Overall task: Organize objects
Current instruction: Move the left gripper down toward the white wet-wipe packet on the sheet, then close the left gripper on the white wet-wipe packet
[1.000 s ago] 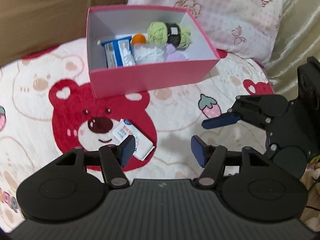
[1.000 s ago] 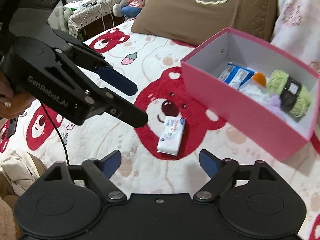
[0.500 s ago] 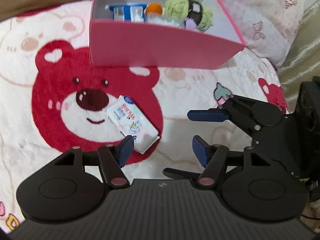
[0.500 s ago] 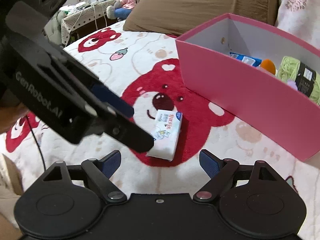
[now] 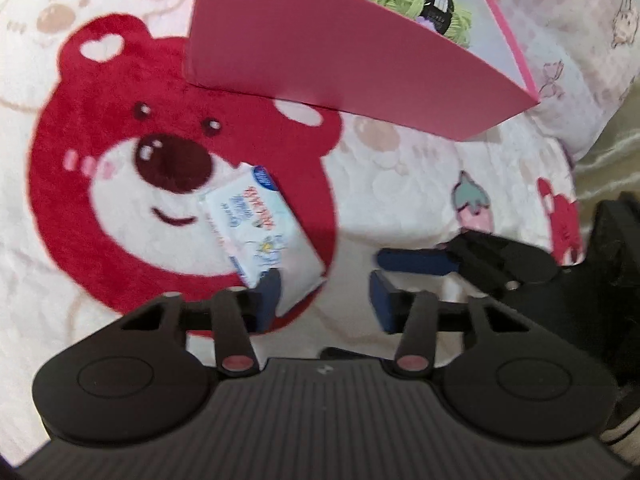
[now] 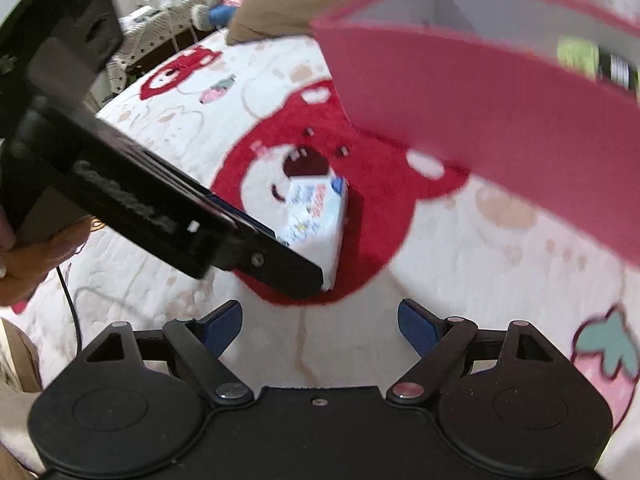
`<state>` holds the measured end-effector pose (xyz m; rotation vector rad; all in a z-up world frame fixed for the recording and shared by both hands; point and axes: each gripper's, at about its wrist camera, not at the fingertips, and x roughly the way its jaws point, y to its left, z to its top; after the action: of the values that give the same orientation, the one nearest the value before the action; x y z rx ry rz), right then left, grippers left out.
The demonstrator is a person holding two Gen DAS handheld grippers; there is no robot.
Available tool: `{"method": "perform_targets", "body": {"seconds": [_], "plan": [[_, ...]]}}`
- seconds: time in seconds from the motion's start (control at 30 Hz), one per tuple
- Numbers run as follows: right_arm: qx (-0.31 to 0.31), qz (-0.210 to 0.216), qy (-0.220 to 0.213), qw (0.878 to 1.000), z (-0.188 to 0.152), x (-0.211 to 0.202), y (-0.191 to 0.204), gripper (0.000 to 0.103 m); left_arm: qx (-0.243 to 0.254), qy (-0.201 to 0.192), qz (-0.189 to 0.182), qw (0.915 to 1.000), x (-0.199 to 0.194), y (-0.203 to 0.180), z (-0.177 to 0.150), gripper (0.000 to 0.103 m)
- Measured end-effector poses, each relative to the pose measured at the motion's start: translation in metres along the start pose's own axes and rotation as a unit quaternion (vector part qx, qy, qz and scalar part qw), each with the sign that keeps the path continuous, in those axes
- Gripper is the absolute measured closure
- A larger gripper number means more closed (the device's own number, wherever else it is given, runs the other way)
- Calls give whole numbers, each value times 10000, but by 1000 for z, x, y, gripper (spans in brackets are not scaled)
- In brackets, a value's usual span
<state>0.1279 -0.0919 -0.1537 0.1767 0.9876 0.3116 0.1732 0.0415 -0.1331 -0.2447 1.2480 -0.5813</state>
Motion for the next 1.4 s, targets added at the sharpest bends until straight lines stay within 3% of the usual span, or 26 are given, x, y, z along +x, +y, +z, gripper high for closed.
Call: {"method": "perform_targets", "body": {"seconds": [0.13, 0.2, 0.37, 0.47, 0.57, 0.67, 0.77, 0.87, 0.97, 1.03, 1.1, 1.2, 1.4], "plan": [[208, 124, -8, 9997, 0, 1, -8, 16, -184, 52, -405, 9990, 14, -7, 0, 63], [169, 82, 6, 9998, 0, 1, -8, 20, -115, 152, -229, 9996, 24, -13, -4, 68], [-100, -48, -15, 9999, -4, 1, -2, 22, 151, 118, 45, 9998, 17, -22, -15, 67], [-65, -18, -108, 9999, -3, 1, -2, 22, 176, -54, 248, 9995, 3, -21, -17, 61], [235, -22, -203, 9995, -2, 2, -5, 22, 9, -327, 567, 9979, -10, -10, -13, 48], [243, -76, -218, 9994, -1, 3, -3, 23, -206, -251, 657, 9973, -6, 4, -8, 46], [180, -118, -205, 9996, -1, 4, -1, 27, -388, -104, 549, 9977, 5, 12, -9, 50], [111, -124, -211, 9996, -1, 2, -1, 29, -946, -271, 102, 9951, 13, 19, -10, 52], [106, -126, -221, 9996, -2, 1, -3, 33, -1104, -275, -78, 9935, 20, 16, -8, 68], [100, -152, -236, 9996, -2, 1, -4, 37, -1194, -186, -349, 9921, 26, 10, -7, 71], [27, -230, -244, 9994, -3, 0, -5, 46, -1099, -206, -405, 9929, 30, 1, -5, 71], [-203, -412, -271, 9986, -5, 1, -3, 57, -796, -295, -192, 9962, 27, -10, -4, 71], [-119, -450, -541, 9974, -6, 1, -12, 65, -318, -605, 235, 9974, 2, -9, -2, 71]]}}
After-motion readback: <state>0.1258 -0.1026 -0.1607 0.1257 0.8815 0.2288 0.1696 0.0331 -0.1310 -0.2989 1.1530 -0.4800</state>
